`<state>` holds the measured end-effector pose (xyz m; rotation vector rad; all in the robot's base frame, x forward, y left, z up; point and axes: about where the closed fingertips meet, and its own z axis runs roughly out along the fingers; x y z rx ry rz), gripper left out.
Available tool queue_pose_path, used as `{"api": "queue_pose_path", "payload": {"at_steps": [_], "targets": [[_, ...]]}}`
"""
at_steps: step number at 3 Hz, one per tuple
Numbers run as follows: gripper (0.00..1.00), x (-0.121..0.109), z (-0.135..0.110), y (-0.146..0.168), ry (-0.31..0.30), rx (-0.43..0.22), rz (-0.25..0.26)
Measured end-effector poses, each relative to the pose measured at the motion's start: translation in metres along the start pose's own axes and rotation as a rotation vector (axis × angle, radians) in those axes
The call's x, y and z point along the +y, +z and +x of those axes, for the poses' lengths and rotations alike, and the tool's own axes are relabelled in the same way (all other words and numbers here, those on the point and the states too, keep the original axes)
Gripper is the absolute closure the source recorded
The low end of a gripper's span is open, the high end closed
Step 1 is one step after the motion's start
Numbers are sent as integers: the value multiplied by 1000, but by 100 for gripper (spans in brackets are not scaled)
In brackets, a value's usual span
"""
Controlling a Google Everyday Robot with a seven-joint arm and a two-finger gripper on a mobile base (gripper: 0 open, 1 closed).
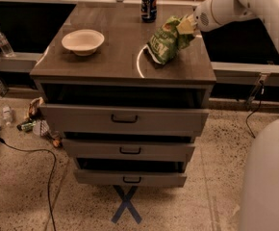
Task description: Place green jalapeno chip bag into paper bowl
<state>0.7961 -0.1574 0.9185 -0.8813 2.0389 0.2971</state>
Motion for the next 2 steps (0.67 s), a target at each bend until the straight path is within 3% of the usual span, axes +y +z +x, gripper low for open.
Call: {"api": "queue_pose_path", "payload": {"at_steps": [2], "targets": [[100, 56, -65, -30, 8, -123, -71]]}}
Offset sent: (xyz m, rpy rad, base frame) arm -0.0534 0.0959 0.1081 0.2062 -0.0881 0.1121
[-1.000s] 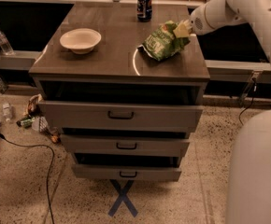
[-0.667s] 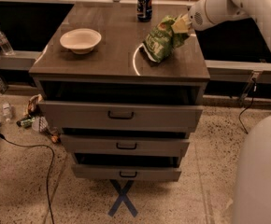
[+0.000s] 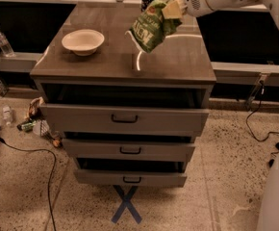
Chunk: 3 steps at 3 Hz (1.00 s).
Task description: Place green jalapeno chip bag into paper bowl
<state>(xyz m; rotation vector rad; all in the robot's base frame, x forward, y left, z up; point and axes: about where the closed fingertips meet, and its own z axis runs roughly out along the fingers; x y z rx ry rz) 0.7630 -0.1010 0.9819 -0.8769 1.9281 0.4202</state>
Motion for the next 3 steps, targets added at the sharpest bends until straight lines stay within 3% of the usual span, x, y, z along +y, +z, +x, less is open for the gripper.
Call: {"api": "queue_pose_path", "payload": {"at_steps": [1, 2, 3], "targets": [[100, 30, -43, 3, -20, -76, -19], [100, 30, -43, 3, -20, -76, -19], [100, 49, -50, 19, 18, -99, -56]]}}
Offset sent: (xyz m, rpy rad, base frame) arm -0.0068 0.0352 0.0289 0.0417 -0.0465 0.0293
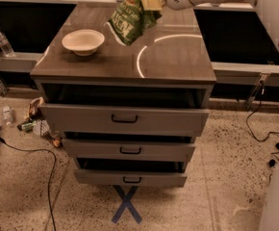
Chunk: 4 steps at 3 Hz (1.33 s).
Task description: Place green jalapeno chip bag into paper bowl
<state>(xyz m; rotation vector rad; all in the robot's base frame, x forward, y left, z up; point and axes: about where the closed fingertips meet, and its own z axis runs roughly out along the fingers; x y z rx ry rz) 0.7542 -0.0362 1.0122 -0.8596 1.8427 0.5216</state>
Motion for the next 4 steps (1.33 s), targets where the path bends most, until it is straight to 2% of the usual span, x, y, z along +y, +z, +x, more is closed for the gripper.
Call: {"api": "queue_pose_path", "payload": {"at_steps": [1, 2, 3, 4], "targets": [[100, 23, -8, 25, 35, -33, -46], [100, 52, -29, 58, 47, -86, -118], [100, 74, -54, 83, 38, -135, -188], [100, 88, -69, 111, 30, -159, -231]]}}
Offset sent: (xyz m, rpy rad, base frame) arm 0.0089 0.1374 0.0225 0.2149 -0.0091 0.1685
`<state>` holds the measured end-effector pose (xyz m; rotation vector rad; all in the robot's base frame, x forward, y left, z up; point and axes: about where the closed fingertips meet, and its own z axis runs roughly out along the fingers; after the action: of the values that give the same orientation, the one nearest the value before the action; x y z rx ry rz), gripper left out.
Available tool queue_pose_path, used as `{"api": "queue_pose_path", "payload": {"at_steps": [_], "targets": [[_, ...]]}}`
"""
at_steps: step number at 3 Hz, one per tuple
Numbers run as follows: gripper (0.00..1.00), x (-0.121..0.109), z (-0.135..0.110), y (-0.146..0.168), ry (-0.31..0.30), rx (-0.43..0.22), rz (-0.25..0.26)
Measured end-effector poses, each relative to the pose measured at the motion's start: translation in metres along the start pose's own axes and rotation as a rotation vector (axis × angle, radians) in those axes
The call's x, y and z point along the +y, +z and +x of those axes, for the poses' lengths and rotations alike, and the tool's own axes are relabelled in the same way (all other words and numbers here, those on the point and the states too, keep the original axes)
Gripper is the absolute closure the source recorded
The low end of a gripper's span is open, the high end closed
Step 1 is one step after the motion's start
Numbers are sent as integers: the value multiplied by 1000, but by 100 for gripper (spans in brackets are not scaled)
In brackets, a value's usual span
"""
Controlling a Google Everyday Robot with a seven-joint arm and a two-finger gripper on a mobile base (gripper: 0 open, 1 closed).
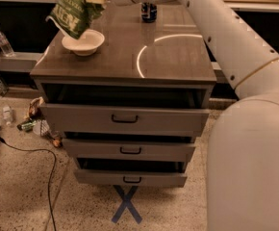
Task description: Place green jalapeno chip bag into paper bowl
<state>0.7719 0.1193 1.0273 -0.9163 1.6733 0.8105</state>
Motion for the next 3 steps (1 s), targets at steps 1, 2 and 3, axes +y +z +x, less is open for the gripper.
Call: {"api": "queue_pose_path", "payload": {"at_steps": [1, 2, 3], "targets": [[97, 6, 6, 45, -13, 27, -27], [66, 5, 16, 69, -17, 65, -21], [35, -6, 29, 81, -1, 101, 6]]}}
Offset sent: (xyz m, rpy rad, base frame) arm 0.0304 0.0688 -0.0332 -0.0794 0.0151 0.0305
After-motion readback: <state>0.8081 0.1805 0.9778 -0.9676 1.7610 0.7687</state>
